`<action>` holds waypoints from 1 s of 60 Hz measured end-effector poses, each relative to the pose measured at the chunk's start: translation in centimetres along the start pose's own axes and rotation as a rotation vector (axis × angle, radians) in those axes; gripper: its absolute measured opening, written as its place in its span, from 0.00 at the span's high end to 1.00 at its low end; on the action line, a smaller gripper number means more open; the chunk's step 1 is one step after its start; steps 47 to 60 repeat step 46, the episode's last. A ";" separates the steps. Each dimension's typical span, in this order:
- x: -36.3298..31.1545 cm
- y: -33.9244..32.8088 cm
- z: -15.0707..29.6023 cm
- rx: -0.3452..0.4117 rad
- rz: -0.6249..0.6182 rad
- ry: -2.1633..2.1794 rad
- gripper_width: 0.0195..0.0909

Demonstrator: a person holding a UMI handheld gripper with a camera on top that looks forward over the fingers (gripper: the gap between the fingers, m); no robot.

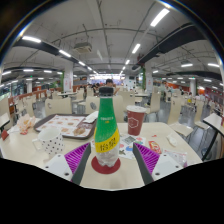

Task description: Pour water

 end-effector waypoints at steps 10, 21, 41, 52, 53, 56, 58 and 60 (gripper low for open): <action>-3.0 -11.1 0.0 0.052 0.014 -0.010 0.08; -6.2 -21.8 -1.5 0.076 0.001 -0.005 0.08; -9.9 -31.1 -3.5 0.131 -0.017 -0.080 0.09; -10.0 -31.6 -3.8 0.123 -0.016 -0.044 0.08; -10.0 -31.6 -3.8 0.123 -0.016 -0.044 0.08; -10.0 -31.6 -3.8 0.123 -0.016 -0.044 0.08; -10.0 -31.6 -3.8 0.123 -0.016 -0.044 0.08; -10.0 -31.6 -3.8 0.123 -0.016 -0.044 0.08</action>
Point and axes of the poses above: the point between the fingertips, and its own axes, seen from behind it with the camera up: x to the right, z up, y forward, the way the camera looks, the point moved 2 cm from there along -y, backward, against the way the camera looks, and after that the axes turned 11 degrees about y, right-handed, at the moved point
